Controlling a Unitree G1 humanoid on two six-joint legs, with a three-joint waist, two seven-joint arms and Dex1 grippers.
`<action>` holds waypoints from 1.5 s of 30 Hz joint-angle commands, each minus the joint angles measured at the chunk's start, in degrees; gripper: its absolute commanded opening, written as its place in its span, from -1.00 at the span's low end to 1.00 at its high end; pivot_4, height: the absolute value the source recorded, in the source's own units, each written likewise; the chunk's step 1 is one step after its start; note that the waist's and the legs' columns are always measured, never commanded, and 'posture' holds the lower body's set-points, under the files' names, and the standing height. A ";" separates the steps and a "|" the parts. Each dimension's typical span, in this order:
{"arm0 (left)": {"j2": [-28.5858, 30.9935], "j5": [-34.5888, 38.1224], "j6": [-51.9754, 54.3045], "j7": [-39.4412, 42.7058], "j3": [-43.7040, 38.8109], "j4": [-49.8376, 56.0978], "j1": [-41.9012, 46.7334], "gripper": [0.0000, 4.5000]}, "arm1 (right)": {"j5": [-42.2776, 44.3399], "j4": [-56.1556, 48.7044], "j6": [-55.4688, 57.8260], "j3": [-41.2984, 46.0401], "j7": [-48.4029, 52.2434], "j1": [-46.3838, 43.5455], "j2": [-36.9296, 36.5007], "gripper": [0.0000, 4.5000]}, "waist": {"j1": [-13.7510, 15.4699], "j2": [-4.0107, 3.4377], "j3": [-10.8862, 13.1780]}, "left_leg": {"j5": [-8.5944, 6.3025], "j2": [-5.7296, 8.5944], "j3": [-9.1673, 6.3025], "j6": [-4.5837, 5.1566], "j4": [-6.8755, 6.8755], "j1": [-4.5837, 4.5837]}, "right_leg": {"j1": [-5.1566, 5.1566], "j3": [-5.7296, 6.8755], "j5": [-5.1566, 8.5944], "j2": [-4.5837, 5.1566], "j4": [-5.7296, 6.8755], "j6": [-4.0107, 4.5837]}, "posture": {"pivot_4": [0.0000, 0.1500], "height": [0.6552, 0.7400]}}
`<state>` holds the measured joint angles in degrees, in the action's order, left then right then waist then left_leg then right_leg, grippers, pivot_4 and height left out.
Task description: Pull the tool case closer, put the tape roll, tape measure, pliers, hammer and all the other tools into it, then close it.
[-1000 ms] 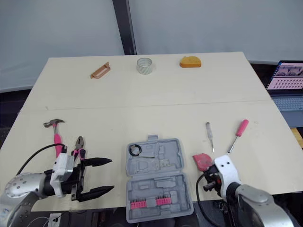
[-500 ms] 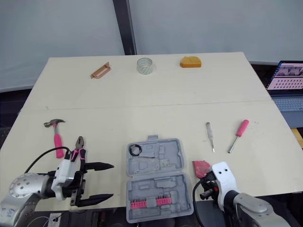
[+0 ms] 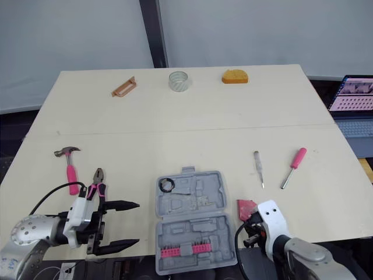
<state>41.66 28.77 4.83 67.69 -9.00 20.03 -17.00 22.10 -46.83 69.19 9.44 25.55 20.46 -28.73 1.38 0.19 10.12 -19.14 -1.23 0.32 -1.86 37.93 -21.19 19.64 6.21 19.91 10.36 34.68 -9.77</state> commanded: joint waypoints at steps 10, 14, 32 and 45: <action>-0.41 -0.72 -2.68 -0.42 0.20 0.81 -1.29 1.00 | 3.14 -1.37 5.54 4.21 0.21 -1.00 -1.78 0.99 | 0.01 0.00 0.00 | 0.00 0.00 0.00 0.00 0.00 0.00 | -0.01 0.00 0.00 0.00 -0.01 0.00 | 1.00 1.00; -0.75 -0.84 -2.47 -1.07 0.58 1.30 -1.18 1.00 | 4.46 -1.59 7.05 6.28 0.79 -1.97 -2.92 0.99 | 0.02 0.00 0.00 | -0.01 0.00 0.00 0.01 0.00 0.00 | -0.01 0.00 0.00 0.00 -0.01 0.00 | 1.00 1.00; -1.05 -0.31 -7.35 -0.15 0.45 1.45 -0.55 1.00 | -2.58 22.31 -47.27 11.01 34.89 -0.39 -24.86 0.99 | 0.00 0.09 0.01 | -0.03 0.01 0.06 0.05 0.04 0.09 | -0.13 -0.01 -0.03 0.01 -0.07 -0.05 | 1.00 1.00; -1.51 0.66 -12.97 3.65 -2.20 -1.59 -4.17 1.00 | -11.21 47.20 -73.54 -7.38 48.30 -19.53 -25.97 0.99 | -0.16 0.10 0.04 | -0.02 -0.01 0.06 0.05 0.14 0.09 | -0.20 0.04 -0.04 0.01 -0.13 -0.08 | 1.00 1.00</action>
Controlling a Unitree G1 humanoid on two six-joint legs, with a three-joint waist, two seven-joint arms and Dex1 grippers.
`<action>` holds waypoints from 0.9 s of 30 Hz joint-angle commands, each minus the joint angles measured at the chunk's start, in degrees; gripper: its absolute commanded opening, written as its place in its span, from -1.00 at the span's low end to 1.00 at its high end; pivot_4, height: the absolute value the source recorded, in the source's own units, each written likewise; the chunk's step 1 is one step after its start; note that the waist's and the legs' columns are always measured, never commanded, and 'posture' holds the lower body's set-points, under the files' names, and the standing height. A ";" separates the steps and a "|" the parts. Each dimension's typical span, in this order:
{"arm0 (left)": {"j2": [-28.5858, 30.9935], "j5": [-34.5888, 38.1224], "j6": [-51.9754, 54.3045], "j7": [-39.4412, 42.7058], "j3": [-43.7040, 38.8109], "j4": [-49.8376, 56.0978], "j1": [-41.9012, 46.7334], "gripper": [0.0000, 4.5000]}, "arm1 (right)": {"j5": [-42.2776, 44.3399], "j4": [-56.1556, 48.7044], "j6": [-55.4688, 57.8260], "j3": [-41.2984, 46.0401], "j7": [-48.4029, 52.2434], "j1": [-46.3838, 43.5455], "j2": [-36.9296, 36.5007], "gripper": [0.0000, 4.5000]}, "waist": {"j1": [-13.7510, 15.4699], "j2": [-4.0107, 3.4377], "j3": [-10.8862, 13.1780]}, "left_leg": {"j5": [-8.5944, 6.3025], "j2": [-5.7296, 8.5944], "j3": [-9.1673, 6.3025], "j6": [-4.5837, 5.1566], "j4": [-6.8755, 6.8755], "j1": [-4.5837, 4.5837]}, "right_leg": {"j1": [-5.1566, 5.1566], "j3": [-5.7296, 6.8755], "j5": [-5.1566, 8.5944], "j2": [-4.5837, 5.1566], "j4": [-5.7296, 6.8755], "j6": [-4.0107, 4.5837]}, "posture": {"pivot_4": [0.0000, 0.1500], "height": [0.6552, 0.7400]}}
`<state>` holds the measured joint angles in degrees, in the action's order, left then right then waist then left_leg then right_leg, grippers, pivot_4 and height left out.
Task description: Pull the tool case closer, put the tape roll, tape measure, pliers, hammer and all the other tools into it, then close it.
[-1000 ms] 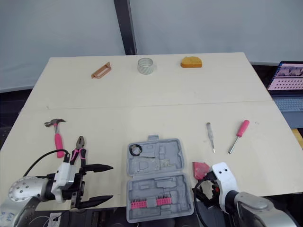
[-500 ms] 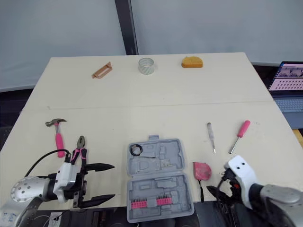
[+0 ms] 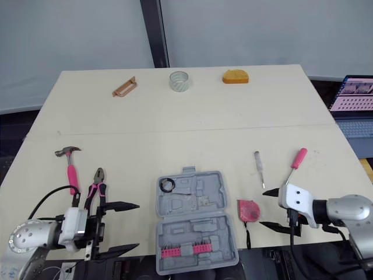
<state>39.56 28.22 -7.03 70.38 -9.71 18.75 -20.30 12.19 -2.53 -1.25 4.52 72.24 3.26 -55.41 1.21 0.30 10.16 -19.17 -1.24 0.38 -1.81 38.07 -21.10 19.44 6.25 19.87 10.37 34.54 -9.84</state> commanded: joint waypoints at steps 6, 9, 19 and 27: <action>0.29 1.49 -3.99 2.44 -2.75 -0.32 -2.52 1.00 | -2.51 6.34 -4.14 -7.05 1.96 -6.43 2.59 0.99 | 0.17 0.00 0.00 | 0.00 0.00 -0.01 0.00 0.01 -0.05 | 0.01 0.02 -0.01 0.01 -0.05 -0.01 | 1.00 1.00; 0.08 1.28 -4.89 2.21 -3.01 -0.15 -3.38 1.00 | -3.21 7.64 -4.64 -8.41 1.44 -7.56 3.11 0.99 | 0.10 -0.01 0.00 | 0.00 0.00 -0.01 0.00 0.01 -0.03 | 0.01 0.02 -0.01 0.00 -0.03 0.00 | 1.00 1.00; -0.33 0.91 -5.45 0.77 -2.76 1.33 -4.77 1.00 | -4.53 9.34 -4.39 -9.84 0.27 -8.55 4.53 0.99 | 0.13 -0.01 0.00 | 0.00 0.00 0.00 0.00 0.01 -0.04 | 0.01 0.02 -0.01 0.00 -0.03 0.00 | 1.00 1.00; -0.09 0.70 -5.38 0.57 -2.59 0.93 -4.43 1.00 | -5.21 10.20 -3.96 -9.94 -1.83 -8.02 4.94 0.99 | 0.12 -0.01 0.00 | 0.00 0.00 0.00 0.00 0.01 -0.04 | 0.01 0.02 -0.01 0.00 -0.03 0.00 | 1.00 1.00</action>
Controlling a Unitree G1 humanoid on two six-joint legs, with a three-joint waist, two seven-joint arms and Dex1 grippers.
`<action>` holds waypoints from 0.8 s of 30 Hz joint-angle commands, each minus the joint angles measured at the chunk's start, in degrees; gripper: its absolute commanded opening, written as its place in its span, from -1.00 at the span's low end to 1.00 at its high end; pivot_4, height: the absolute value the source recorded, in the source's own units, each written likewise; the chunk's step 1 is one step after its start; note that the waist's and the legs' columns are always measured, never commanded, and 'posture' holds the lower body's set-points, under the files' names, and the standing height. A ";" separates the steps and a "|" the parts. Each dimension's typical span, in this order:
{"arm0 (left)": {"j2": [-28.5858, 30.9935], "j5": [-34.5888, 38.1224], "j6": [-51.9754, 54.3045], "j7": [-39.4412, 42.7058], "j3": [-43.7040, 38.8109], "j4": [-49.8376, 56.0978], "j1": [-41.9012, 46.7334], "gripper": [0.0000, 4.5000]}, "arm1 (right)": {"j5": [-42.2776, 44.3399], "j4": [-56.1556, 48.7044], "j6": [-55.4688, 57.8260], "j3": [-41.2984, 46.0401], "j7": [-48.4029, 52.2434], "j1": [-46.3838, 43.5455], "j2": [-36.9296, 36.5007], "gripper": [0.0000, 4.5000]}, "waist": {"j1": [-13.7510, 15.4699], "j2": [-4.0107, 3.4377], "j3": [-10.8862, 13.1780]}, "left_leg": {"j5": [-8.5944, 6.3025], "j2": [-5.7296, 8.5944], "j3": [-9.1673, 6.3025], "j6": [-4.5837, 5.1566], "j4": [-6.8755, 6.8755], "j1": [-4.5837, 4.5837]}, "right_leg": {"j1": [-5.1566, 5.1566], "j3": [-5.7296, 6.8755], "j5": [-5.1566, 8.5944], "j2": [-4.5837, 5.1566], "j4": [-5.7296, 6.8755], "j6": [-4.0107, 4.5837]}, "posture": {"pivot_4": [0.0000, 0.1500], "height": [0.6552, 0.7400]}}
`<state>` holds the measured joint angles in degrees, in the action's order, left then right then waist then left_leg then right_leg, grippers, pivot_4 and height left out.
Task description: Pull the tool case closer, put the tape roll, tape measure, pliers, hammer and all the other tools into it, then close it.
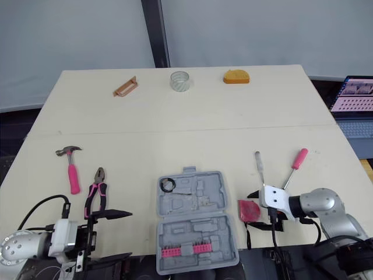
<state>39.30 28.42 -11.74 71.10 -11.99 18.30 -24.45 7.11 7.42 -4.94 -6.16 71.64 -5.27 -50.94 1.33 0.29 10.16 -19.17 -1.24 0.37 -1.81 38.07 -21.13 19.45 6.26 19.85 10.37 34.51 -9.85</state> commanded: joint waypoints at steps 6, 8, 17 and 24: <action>0.34 0.66 -0.11 -0.57 -0.18 1.99 -0.02 1.00 | -0.41 0.95 -0.37 0.93 -2.88 0.99 1.01 0.99 | -0.01 0.00 0.00 | 0.00 0.00 0.00 0.00 0.00 0.00 | 0.00 0.00 0.00 0.00 0.00 0.00 | 1.00 1.00; 0.53 0.87 0.52 -0.90 -0.22 2.60 0.21 1.00 | -0.36 0.93 -0.12 0.95 -3.21 1.15 1.14 0.99 | -0.01 0.00 0.00 | 0.00 0.00 0.00 0.00 0.00 0.00 | 0.00 0.00 0.00 0.00 0.00 0.00 | 1.00 1.00; 1.11 1.57 3.08 -1.48 -0.82 4.94 0.35 1.00 | 0.07 0.09 0.88 1.12 -4.32 1.63 1.32 0.99 | -0.01 0.00 0.00 | 0.00 0.00 0.00 0.00 0.00 0.01 | -0.01 0.00 0.00 0.00 0.01 0.00 | 1.00 1.00; 0.24 0.86 1.76 -0.60 -0.04 2.57 0.31 1.00 | 0.27 -0.31 1.25 1.48 -5.30 2.07 1.10 0.31 | 0.00 0.00 0.00 | 0.00 0.00 0.00 0.00 0.00 0.01 | -0.01 0.00 0.00 0.00 0.01 0.00 | 1.00 1.00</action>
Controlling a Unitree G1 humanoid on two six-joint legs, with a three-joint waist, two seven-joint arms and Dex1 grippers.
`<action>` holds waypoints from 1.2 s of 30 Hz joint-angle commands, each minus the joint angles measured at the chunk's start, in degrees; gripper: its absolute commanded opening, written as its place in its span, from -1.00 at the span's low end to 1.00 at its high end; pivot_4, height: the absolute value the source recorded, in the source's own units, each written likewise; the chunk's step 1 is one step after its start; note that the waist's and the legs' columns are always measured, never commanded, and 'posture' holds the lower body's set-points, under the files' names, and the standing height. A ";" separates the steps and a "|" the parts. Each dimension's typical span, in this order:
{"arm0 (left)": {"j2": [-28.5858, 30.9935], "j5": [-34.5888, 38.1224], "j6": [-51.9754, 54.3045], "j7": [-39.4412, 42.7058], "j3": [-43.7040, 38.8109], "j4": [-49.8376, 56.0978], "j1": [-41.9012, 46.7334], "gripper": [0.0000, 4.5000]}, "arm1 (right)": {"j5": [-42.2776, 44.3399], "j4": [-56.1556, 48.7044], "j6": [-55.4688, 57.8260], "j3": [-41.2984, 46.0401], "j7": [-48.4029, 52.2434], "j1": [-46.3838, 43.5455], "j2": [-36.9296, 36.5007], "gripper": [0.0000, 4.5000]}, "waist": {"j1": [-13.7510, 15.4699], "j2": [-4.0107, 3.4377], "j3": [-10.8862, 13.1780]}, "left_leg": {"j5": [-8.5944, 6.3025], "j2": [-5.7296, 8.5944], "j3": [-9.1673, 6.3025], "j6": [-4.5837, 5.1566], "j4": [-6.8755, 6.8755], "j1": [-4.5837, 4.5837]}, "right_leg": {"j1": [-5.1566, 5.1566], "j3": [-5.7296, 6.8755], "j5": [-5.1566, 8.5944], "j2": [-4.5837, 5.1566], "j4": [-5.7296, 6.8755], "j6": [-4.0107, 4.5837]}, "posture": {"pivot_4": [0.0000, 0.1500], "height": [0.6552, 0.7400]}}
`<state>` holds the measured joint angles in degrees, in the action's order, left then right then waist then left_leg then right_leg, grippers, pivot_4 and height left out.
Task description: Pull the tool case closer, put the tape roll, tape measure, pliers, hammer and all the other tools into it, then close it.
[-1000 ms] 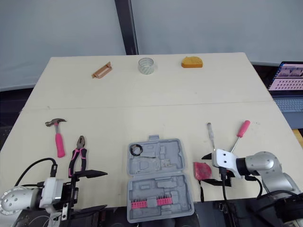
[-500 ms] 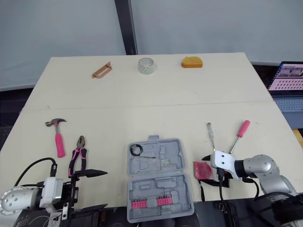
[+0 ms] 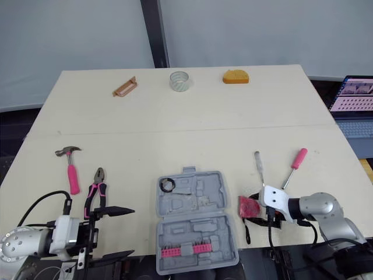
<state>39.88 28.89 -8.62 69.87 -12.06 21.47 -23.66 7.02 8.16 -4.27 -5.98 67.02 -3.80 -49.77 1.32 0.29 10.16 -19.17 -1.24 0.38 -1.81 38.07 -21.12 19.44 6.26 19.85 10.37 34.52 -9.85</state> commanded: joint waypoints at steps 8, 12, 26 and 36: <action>-3.30 -1.16 -5.39 0.89 2.24 -5.93 1.20 1.00 | 2.83 -7.63 5.84 3.70 1.54 -0.71 -4.66 0.31 | 0.03 -0.05 0.02 | 0.00 0.00 0.01 0.00 0.01 -0.02 | 0.02 0.00 0.00 0.00 0.01 0.00 | 1.00 1.00; -3.90 -1.66 -5.83 0.02 2.66 -6.67 2.24 1.00 | 3.16 -12.09 11.68 2.16 5.44 -5.89 -8.84 0.31 | -0.12 -0.06 0.03 | 0.00 0.00 0.01 0.00 0.01 0.00 | 0.03 -0.01 0.00 0.00 0.02 0.00 | 1.00 1.00; -1.08 -2.20 2.51 -6.40 1.85 -3.18 7.85 1.00 | -6.94 -26.57 43.09 -18.81 8.82 -34.43 -7.50 0.31 | -0.18 -0.07 0.05 | -0.02 -0.03 0.00 -0.01 0.02 -0.15 | 0.14 -0.02 -0.01 -0.02 -0.03 0.01 | 1.00 1.00; -0.94 -3.78 4.95 -9.38 2.11 -1.95 9.04 1.00 | -17.06 -23.75 54.18 -36.11 11.26 -49.21 -0.19 0.31 | -1.18 -0.08 0.05 | -0.01 -0.04 0.00 -0.03 0.02 -0.17 | 0.23 -0.02 -0.01 -0.02 0.09 0.01 | 1.00 1.00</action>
<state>38.64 25.23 -3.70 61.03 -9.86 17.60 -14.35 -8.45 -15.31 48.89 -41.04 76.88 -51.72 -49.95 0.14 0.20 10.21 -19.18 -1.28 0.37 -1.84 38.09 -21.29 19.67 6.25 19.85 10.34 34.61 -9.84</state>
